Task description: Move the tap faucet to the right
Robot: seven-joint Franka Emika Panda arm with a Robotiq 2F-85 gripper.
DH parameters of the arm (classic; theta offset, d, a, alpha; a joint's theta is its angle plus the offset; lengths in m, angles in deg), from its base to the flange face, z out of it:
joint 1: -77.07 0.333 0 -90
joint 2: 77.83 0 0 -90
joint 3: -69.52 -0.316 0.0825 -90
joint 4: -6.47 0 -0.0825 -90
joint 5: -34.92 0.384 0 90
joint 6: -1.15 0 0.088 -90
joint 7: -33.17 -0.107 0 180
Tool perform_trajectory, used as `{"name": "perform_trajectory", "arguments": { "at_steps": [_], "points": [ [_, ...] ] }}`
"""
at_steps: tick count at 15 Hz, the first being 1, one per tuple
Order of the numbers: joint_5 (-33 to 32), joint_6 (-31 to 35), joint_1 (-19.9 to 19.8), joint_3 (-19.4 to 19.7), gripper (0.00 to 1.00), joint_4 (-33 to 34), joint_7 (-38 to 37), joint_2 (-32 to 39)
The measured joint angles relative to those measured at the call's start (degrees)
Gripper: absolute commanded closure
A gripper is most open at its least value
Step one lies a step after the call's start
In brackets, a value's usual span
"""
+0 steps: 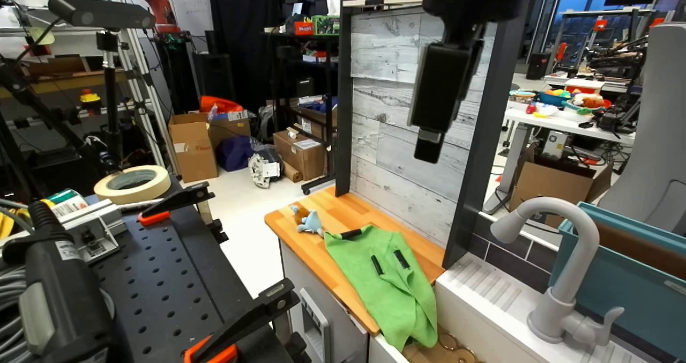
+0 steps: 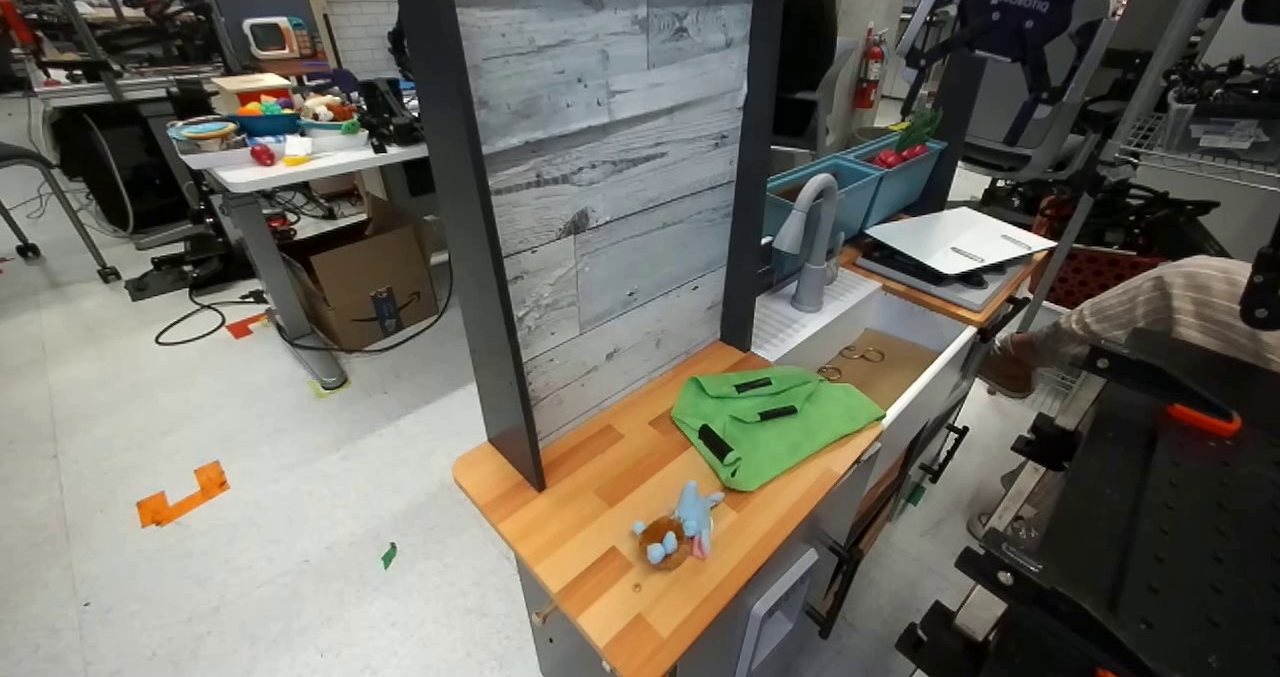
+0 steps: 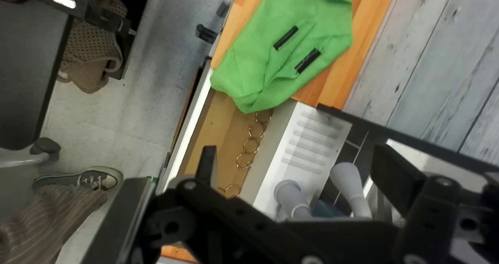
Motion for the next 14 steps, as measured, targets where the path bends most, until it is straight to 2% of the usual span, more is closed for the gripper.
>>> {"name": "perform_trajectory", "arguments": {
  "at_steps": [6, 14],
  "points": [
    [1.3, 9.2, -0.7, 2.6, 0.0, 3.7, -5.3, 7.2],
    [6.2, 11.3, -1.8, 1.9, 0.0, 13.2, -7.9, 16.7]
  ]
}}
